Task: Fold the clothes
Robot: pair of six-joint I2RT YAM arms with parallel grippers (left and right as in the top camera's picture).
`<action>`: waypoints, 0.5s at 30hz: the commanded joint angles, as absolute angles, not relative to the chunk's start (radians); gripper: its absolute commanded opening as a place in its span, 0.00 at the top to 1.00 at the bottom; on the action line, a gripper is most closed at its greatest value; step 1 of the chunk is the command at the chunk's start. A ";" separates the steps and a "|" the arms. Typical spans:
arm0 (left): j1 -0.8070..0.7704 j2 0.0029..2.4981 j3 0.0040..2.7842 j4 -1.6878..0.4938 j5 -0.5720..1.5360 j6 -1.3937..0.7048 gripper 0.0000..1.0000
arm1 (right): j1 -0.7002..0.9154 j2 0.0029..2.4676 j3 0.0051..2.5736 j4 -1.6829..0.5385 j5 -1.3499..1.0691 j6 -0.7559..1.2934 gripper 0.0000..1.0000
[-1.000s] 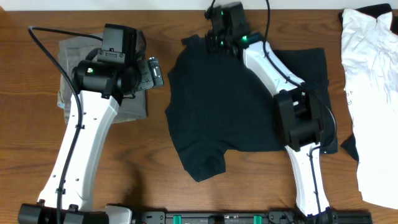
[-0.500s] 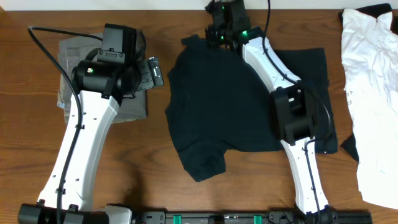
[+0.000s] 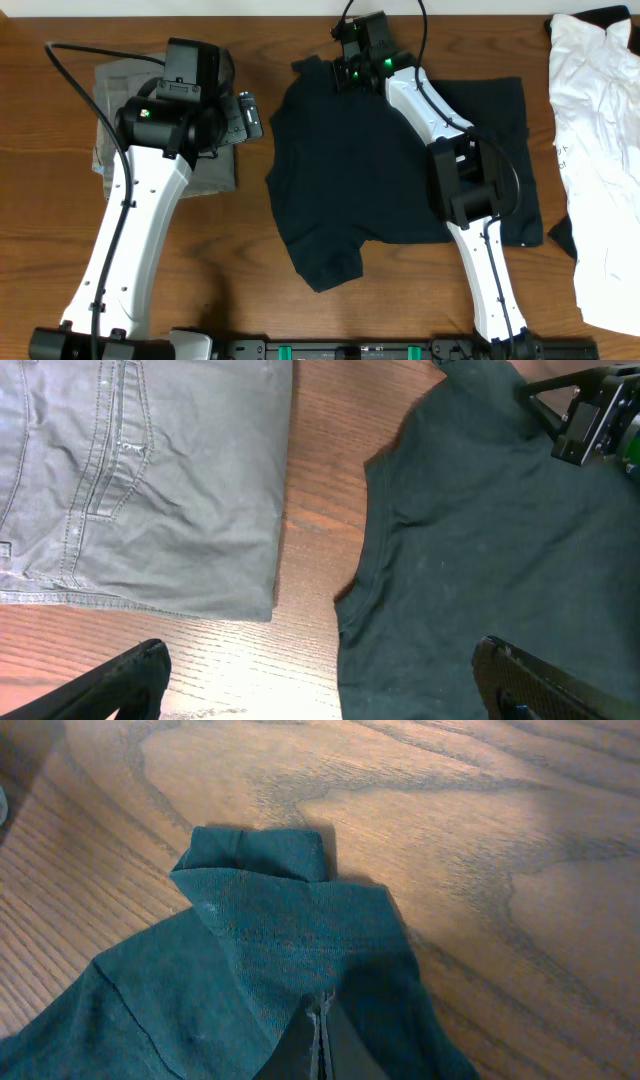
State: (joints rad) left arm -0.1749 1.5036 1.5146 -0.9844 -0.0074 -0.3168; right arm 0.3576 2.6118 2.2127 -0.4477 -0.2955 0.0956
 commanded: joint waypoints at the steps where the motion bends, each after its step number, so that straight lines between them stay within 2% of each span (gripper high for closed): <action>1: -0.173 1.509 1.509 -0.986 -0.020 -0.318 0.02 | 0.355 2.661 2.226 -0.444 -0.302 0.108 0.99; 7: -0.173 1.509 1.509 -0.986 -0.020 -0.318 0.02 | 0.355 2.686 2.226 -0.412 -0.291 0.124 0.99; 15: -0.173 1.509 1.509 -0.986 -0.020 -0.318 0.02 | 0.351 2.690 2.226 -0.407 -0.154 0.138 0.99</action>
